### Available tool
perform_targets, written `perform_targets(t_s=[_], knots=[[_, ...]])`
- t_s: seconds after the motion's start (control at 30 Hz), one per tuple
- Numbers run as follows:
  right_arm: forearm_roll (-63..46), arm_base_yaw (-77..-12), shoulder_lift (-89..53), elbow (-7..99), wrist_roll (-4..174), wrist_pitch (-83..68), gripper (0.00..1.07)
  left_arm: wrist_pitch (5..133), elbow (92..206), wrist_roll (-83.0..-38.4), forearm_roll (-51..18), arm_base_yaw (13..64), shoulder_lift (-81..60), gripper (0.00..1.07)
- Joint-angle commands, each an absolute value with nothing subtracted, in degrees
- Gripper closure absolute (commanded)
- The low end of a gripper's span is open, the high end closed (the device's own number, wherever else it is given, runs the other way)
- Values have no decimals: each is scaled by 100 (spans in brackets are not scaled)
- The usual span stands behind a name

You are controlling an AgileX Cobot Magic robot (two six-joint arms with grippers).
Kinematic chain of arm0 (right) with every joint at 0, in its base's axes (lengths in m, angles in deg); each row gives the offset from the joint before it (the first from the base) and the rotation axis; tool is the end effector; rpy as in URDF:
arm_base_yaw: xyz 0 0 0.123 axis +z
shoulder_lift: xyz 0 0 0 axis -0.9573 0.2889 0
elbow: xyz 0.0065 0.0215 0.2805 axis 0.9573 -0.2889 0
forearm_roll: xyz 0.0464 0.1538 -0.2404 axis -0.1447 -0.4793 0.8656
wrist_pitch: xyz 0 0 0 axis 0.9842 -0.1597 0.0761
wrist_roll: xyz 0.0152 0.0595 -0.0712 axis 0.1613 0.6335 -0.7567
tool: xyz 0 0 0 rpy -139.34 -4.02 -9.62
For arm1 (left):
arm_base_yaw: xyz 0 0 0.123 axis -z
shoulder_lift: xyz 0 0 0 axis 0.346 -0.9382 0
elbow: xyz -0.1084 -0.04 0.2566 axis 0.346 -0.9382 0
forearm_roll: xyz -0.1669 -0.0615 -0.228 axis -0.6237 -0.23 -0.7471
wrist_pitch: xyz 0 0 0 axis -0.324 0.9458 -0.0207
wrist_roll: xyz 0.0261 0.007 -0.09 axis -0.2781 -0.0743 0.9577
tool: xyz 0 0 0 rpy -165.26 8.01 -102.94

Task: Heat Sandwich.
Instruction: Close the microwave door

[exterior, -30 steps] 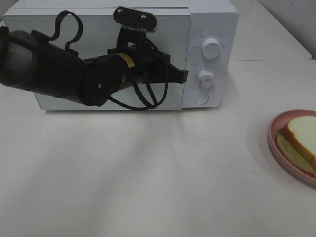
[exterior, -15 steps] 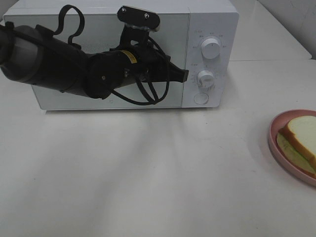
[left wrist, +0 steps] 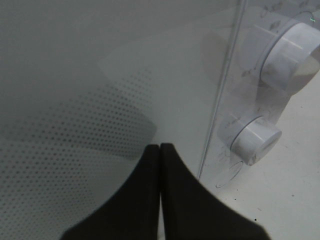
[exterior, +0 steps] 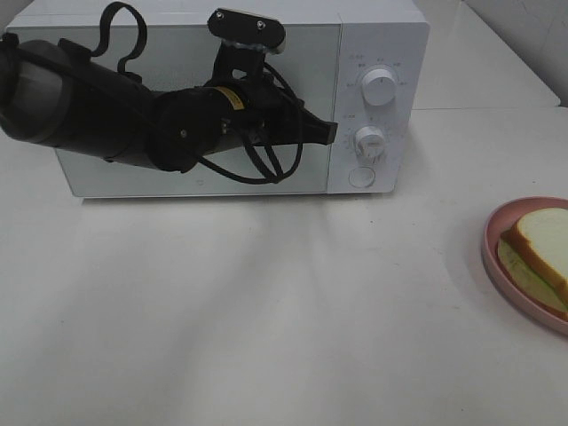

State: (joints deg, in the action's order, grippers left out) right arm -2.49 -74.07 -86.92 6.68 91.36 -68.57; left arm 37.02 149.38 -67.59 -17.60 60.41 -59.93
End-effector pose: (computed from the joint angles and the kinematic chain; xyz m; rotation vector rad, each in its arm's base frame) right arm 0.0364 -0.0092 0.2979 0.0493 1.9873 -0.1177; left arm 0.3708 -0.3008 0.1370 0.5456 1.8920 -0.4135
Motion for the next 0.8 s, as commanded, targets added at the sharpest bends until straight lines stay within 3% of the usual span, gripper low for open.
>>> perform_targets(t_s=[0.03,0.67,0.8], knots=[[-226,-7441,-8841,680,9142,-6788,31,3164,14949,-6736,-2109,5834,-5792,107],[-226,-7441,-8841,680,9142,-6788,31,3209,13442,-6748,-2109,6207,-4784,107],[-226,-7441,-8841,680,9142,-6788,31,3960,13236,-6731,-2092,6230,-4486,106]])
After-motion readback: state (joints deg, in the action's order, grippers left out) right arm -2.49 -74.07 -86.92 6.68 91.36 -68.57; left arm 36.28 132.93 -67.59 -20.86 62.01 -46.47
